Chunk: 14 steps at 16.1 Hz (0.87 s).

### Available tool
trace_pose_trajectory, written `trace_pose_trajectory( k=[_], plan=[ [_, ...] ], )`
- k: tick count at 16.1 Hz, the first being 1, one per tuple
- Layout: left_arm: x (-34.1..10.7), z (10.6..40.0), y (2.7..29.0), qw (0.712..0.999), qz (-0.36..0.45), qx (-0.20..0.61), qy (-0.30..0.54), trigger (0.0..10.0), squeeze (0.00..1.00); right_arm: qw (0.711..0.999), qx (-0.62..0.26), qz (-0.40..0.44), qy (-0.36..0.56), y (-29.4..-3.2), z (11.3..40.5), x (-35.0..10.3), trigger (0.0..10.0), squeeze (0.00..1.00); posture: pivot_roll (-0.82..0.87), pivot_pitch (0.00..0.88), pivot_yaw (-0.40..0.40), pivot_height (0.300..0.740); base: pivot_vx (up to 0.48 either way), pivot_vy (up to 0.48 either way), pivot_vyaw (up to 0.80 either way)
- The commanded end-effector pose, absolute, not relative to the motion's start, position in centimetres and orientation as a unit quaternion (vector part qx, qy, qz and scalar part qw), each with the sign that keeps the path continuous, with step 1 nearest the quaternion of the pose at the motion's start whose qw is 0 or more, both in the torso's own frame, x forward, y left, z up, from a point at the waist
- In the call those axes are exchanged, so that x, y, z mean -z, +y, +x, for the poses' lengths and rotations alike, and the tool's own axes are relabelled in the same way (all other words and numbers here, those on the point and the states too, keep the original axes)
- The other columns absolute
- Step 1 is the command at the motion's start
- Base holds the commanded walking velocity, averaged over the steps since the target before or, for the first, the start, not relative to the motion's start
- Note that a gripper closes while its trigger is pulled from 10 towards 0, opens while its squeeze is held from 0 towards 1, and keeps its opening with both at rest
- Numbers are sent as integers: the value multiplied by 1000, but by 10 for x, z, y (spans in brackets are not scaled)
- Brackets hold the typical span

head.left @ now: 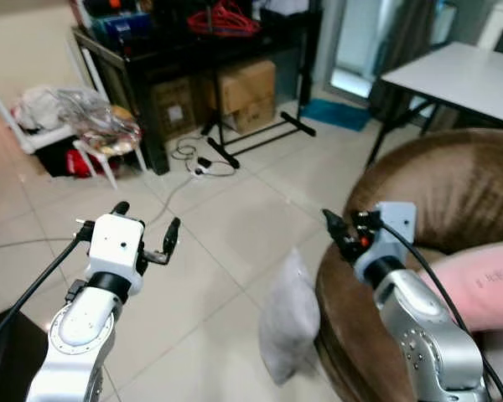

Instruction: Move the pillow to the sofa from floor

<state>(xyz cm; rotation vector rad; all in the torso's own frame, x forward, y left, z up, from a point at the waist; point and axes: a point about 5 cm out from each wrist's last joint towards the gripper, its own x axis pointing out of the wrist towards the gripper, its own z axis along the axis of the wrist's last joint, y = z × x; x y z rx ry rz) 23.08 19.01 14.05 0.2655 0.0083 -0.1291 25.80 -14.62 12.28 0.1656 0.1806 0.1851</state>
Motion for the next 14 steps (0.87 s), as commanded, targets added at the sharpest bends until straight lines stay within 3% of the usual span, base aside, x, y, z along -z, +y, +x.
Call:
trace_pose_trajectory(
  k=[1, 14],
  plan=[
    [-141, 231, 195, 988, 139, 60, 8, 10000, 0, 988, -96, 89, 79, -141, 261, -127, 10000, 0, -53, 0, 2, 740, 292, 0, 0],
    [-141, 239, 195, 987, 146, 70, 6, 10000, 0, 989, -91, 105, 52, -143, 265, -133, 10000, 0, -65, 0, 12, 740, 292, 0, 0]
  ],
)
